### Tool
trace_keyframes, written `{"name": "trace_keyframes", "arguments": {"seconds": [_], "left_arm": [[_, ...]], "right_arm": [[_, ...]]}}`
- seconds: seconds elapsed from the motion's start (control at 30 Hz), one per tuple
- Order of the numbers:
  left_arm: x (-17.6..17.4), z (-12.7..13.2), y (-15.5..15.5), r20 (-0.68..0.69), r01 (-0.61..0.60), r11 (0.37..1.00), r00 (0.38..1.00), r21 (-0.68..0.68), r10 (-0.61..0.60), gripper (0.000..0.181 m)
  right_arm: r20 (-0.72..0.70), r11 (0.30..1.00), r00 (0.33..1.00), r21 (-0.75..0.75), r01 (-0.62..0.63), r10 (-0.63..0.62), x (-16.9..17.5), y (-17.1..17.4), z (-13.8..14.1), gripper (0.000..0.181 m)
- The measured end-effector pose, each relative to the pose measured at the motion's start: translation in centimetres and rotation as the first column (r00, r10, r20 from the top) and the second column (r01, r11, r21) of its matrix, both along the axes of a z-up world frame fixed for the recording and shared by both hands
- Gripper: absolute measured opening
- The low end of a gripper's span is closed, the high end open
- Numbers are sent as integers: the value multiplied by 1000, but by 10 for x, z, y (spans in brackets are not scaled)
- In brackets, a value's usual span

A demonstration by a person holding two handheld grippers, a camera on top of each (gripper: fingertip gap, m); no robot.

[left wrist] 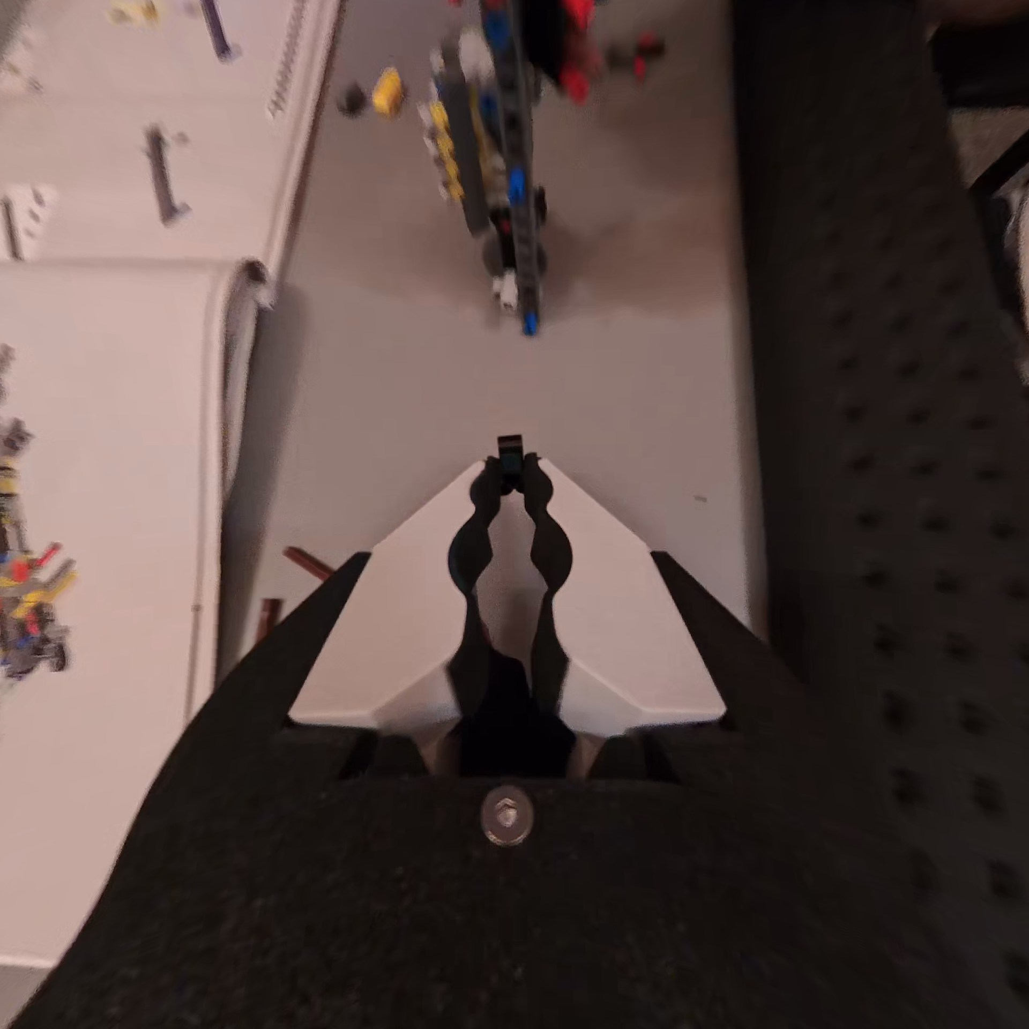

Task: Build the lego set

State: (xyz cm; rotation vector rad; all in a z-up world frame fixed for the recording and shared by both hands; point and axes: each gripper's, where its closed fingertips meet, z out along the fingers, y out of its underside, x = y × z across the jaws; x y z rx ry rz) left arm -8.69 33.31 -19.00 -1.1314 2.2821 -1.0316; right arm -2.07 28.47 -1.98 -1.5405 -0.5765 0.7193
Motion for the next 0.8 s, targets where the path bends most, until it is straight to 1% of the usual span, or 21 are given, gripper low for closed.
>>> {"name": "trace_keyframes", "arguments": {"seconds": [0.1, 0.17, 0.27, 0.47, 0.6, 0.63, 0.67, 0.73, 0.8], "left_arm": [[0, -15, -5, -7, 1, 1000, 1000, 27, 0, 7], [2, -13, -6, 12, -6, 1000, 1000, 29, 6, 7], [0, -18, -6, -24, -9, 999, 1000, 35, 10, 7], [-5, -18, -5, -33, -20, 1000, 999, 21, 20, 7], [4, -5, -10, 29, -30, 999, 999, -35, 31, 7], [6, -4, -13, 18, -27, 998, 999, -53, 28, 7], [8, -7, -17, -2, -22, 998, 1000, -53, 22, 7], [10, -16, -20, -37, -1, 1000, 999, -2, 1, 7], [12, -18, -23, -46, 11, 1000, 999, 16, -10, 7]], "right_arm": [[-4, 1000, 1000, 0, -4, 4, -1, 0, 0, 7], [-7, 1000, 1000, -2, -4, 4, 0, -1, 0, 7], [-11, 1000, 1000, -6, -4, 4, 1, -1, 0, 7], [-13, 1000, 1000, -7, -9, 9, 0, -1, 0, 7], [-14, 1000, 1000, -9, -15, 15, -1, -1, 0, 7], [-14, 1000, 1000, -9, -17, 17, -2, -1, 0, 7], [-14, 1000, 1000, -10, -19, 19, -2, -1, 0, 7], [-14, 1000, 1000, -10, -18, 18, -2, -1, 0, 7], [-14, 1000, 1000, -10, -17, 16, -2, -1, 0, 7]]}}
